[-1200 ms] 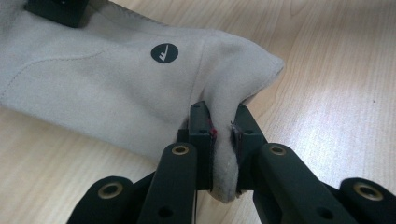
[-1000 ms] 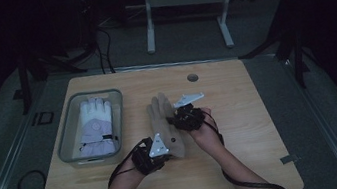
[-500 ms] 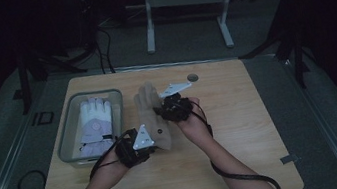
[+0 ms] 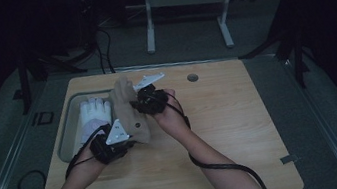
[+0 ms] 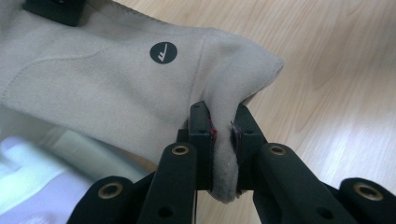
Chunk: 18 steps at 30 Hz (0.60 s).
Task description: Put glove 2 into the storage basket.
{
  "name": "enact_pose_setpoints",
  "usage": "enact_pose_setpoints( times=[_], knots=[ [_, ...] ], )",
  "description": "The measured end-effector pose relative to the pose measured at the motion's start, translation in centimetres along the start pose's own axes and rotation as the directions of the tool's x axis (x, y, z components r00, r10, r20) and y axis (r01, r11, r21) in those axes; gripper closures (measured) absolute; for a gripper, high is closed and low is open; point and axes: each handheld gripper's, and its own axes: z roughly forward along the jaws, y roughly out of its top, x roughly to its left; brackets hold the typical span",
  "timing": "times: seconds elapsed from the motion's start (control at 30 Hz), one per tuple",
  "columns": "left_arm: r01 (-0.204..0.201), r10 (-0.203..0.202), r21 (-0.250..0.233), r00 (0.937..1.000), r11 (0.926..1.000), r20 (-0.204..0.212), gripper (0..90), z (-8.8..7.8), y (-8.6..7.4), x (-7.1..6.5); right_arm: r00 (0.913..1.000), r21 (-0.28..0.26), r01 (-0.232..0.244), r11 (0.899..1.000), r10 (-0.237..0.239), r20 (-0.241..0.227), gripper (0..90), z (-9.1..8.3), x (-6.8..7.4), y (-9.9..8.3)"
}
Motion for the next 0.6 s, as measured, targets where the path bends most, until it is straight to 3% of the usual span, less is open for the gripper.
enact_pose_setpoints(
  times=[0.23,0.33,0.4,0.6],
  knots=[
    [0.025,-0.025,0.019,0.9995,0.9995,-0.018,82.1,-1.8,-1.7,1.5,0.9995,-0.003,0.010,1.000,-0.010,-0.029,77.7,2.1,1.5,1.5],
    [0.034,-0.032,0.042,0.9982,0.9985,-0.051,82.1,-2.8,-2.7,2.5,0.9989,-0.006,0.022,1.000,-0.023,-0.041,77.7,3.5,2.5,2.8],
    [0.060,-0.059,0.029,0.9968,0.9978,-0.055,82.1,-3.3,-3.3,3.1,0.9984,-0.004,0.030,1.000,-0.030,-0.048,77.8,4.2,2.9,3.6],
    [0.085,-0.083,0.026,0.9928,0.9960,-0.086,82.1,-4.3,-5.0,4.3,0.9977,-0.014,0.022,1.000,-0.023,-0.064,77.8,6.5,4.1,5.0]
  ],
)
